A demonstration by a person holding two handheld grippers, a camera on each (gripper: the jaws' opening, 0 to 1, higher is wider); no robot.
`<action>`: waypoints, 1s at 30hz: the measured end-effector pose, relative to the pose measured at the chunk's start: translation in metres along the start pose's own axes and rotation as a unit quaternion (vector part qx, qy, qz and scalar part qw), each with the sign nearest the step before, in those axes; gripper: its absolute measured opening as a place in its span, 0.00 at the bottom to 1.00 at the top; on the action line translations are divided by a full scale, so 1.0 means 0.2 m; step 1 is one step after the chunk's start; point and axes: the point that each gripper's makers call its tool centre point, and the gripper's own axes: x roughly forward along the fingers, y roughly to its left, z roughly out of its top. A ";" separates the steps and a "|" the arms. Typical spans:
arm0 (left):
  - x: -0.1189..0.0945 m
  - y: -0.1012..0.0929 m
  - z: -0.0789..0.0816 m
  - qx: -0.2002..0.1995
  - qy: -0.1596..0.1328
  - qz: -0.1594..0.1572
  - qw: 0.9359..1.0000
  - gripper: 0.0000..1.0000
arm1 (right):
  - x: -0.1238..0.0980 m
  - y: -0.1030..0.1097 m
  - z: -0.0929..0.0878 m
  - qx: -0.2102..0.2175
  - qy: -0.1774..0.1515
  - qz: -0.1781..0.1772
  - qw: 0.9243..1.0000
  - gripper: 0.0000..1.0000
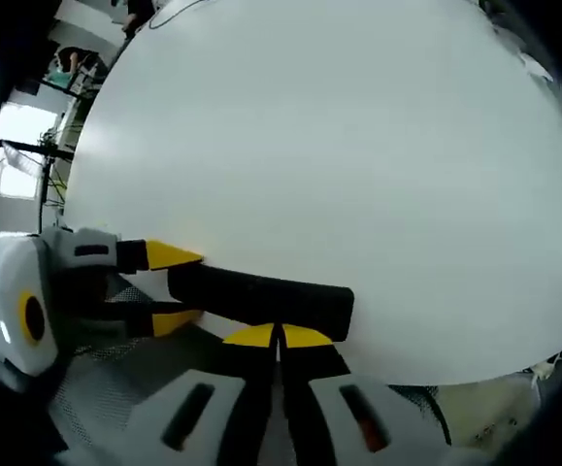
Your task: Press the specified remote control buttons in sequence, fully releasing each button before pressing the next.
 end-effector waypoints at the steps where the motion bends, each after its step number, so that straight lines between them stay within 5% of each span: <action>1: 0.00 0.00 0.00 0.000 0.000 0.000 1.000 0.25 | 0.00 0.00 0.00 0.001 0.001 0.001 1.000 0.00; 30: 0.00 0.00 0.00 0.004 0.002 -0.001 1.000 0.25 | 0.02 -0.01 -0.02 -0.047 0.009 -0.025 0.999 0.00</action>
